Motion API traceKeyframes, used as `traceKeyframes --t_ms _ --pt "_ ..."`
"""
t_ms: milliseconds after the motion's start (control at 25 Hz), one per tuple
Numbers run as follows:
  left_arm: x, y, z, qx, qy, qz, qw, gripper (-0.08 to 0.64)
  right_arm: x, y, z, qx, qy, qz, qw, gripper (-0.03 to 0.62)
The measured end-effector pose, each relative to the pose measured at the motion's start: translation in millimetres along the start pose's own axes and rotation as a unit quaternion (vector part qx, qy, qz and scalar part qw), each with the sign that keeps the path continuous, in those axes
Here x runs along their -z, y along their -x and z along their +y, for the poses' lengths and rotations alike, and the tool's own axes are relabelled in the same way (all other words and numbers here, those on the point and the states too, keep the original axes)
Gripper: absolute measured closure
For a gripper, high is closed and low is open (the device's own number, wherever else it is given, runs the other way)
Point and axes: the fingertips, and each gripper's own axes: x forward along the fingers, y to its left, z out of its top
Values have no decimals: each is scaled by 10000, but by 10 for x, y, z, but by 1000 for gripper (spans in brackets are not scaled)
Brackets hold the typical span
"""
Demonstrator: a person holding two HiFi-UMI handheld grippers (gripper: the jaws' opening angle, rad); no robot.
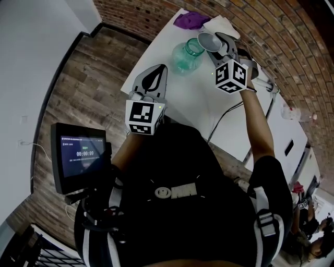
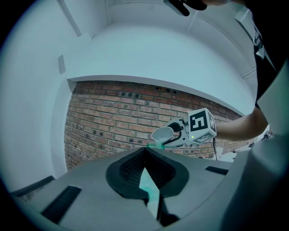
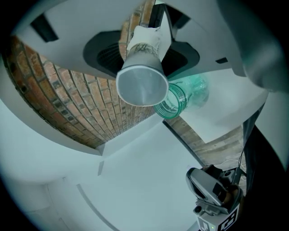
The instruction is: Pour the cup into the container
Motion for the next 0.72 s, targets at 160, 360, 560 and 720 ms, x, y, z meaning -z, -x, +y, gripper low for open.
traceKeyframes --t_ms 160,360,560,720 --pt "0 -4 6 -8 4 -9 10000 561 -15 2 -2 45 181 26 9998 328" --pt "-8 -13 6 7 2 -30 10000 561 -32 6 -14 88 378 64 9992 328" --pt "-17 -26 -9 32 -16 -49 10000 561 -24 7 -12 134 579 120 9982 328" --pt "-10 -21 4 9 -14 -51 10000 561 -34 9 9 179 792 156 9966 328"
